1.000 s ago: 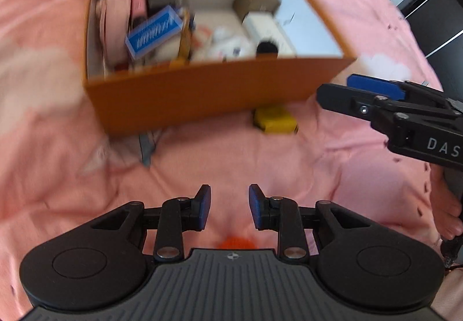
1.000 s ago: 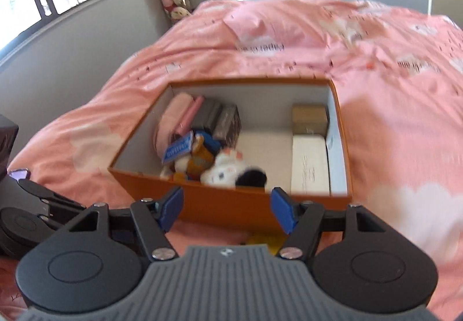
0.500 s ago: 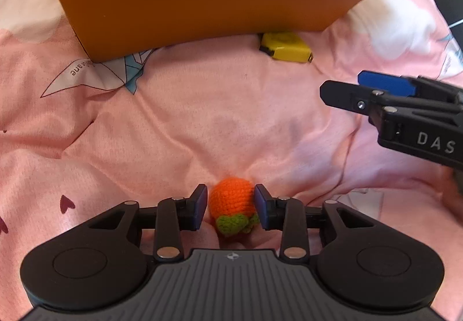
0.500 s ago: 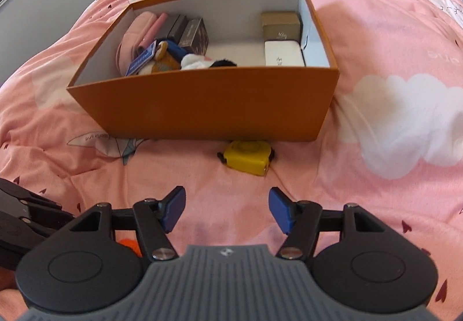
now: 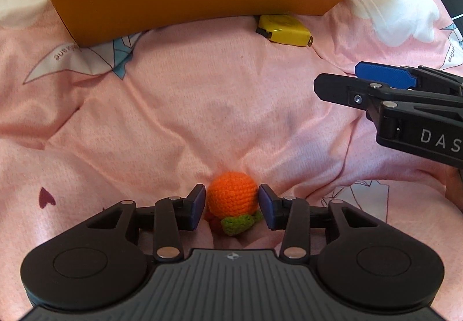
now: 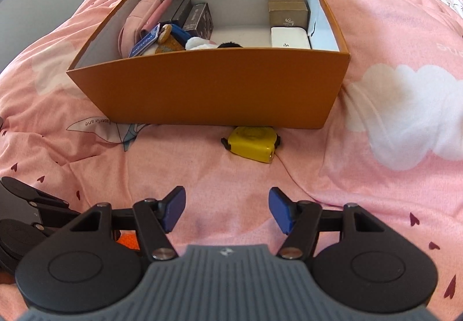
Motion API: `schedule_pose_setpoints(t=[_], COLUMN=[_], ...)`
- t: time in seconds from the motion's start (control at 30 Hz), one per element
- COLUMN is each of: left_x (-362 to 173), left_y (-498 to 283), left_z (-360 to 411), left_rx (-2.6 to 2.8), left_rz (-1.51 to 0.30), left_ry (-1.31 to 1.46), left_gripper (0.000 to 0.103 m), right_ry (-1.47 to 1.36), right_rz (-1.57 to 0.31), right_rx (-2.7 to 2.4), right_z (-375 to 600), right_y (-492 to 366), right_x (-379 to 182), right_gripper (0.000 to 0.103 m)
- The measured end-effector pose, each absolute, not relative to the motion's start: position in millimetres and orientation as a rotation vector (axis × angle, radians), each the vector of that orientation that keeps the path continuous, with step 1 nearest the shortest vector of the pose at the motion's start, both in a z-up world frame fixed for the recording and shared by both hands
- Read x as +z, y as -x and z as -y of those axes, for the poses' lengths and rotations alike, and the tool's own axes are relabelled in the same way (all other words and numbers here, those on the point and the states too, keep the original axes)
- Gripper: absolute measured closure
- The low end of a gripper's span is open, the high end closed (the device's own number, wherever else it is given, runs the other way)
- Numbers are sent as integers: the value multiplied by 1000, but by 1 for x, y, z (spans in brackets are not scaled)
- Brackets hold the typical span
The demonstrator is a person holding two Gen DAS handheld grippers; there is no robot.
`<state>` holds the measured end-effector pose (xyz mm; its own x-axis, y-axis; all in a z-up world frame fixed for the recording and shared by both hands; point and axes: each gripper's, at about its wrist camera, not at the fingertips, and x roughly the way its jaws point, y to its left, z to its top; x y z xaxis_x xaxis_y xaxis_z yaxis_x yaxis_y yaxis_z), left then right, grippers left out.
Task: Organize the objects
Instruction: 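Grasp the orange knitted ball with the left tool while the right tool grasps the yellow tape measure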
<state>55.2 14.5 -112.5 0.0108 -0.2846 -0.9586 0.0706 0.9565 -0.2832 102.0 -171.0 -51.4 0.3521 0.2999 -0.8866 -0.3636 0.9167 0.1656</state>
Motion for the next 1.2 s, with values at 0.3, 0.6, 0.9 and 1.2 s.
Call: schedule_pose_setpoints(t=[0.3, 0.6, 0.9, 1.2], left_x=[-100, -68, -85, -96], left_y=[-52, -81, -110, -118], left_z=[-21, -33, -30, -31], left_rx=[-273, -187, -113, -112], left_rz=[-1460, -1245, -1181, -1207], left_ry=[196, 189, 175, 185], left_gripper=[62, 62, 62, 62], right_ry=[42, 33, 9, -69], right_rz=[-1155, -1141, -1196, -1265], right_rx=[425, 399, 314, 288], right_z=[173, 167, 155, 150], right_y=[-106, -129, -176, -196], right_x=[-56, -56, -84, -111], right_gripper=[38, 37, 36, 35])
